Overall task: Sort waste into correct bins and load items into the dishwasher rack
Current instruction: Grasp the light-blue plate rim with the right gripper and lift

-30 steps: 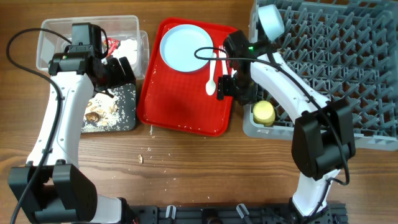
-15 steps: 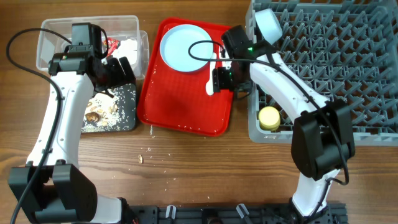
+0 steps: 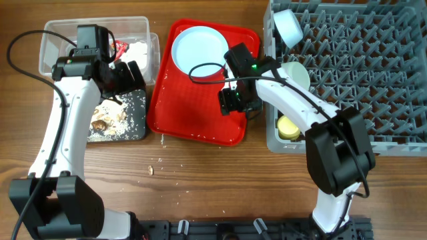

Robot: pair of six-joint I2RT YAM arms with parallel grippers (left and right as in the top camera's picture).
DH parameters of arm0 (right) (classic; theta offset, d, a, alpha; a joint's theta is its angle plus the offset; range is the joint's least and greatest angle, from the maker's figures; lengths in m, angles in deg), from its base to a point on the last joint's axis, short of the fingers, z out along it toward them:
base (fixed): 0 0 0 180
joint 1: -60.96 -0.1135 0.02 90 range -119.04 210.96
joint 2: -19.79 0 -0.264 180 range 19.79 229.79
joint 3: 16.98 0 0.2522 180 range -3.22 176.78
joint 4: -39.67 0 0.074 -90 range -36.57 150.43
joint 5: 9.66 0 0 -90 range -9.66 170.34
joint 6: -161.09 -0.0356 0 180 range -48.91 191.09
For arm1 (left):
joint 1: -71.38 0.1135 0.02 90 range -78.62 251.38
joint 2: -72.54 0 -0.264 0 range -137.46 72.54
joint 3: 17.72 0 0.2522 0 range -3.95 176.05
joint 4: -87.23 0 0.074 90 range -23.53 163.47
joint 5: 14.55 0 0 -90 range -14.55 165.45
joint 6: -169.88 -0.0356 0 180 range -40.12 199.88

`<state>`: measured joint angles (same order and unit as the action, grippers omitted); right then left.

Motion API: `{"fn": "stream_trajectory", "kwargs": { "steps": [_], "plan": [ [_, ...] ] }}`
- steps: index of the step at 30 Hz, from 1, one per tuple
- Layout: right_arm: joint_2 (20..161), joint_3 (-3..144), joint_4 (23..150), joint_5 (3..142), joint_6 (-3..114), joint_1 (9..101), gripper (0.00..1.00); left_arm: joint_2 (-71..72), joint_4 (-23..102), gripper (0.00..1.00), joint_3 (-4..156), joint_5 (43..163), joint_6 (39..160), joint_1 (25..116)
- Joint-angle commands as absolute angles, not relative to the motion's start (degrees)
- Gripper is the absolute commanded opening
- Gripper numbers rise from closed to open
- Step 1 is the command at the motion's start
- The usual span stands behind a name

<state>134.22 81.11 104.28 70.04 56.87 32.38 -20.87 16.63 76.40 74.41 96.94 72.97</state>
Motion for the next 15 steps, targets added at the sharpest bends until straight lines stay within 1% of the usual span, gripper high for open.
{"fn": "stream_trajectory", "kwargs": {
  "steps": [1, 3, 7, 11, 15],
  "plan": [
    [137.4, 80.7, 104.1, 68.4, 60.6, 32.4, 0.70, -20.4, 16.6, 1.00, 77.1, 74.1, 96.8, 73.2],
    [139.9, 80.7, 105.3, 68.4, 61.6, 32.4, 0.70, -20.4, 16.6, 1.00, 77.1, 74.1, 96.8, 73.2],
    [140.3, 80.7, 105.7, 69.2, 61.9, 32.6, 0.70, -20.4, 16.6, 1.00, 77.1, 74.1, 96.9, 73.2],
    [140.3, 80.7, 109.7, 76.4, 61.9, 33.0, 0.70, -20.4, 16.6, 1.00, 77.1, 74.1, 96.9, 73.2],
    [140.3, 80.7, 111.8, 80.4, 61.7, 34.8, 0.70, -20.4, 16.6, 1.00, 77.1, 74.1, 96.9, 73.2]
  ]
}}
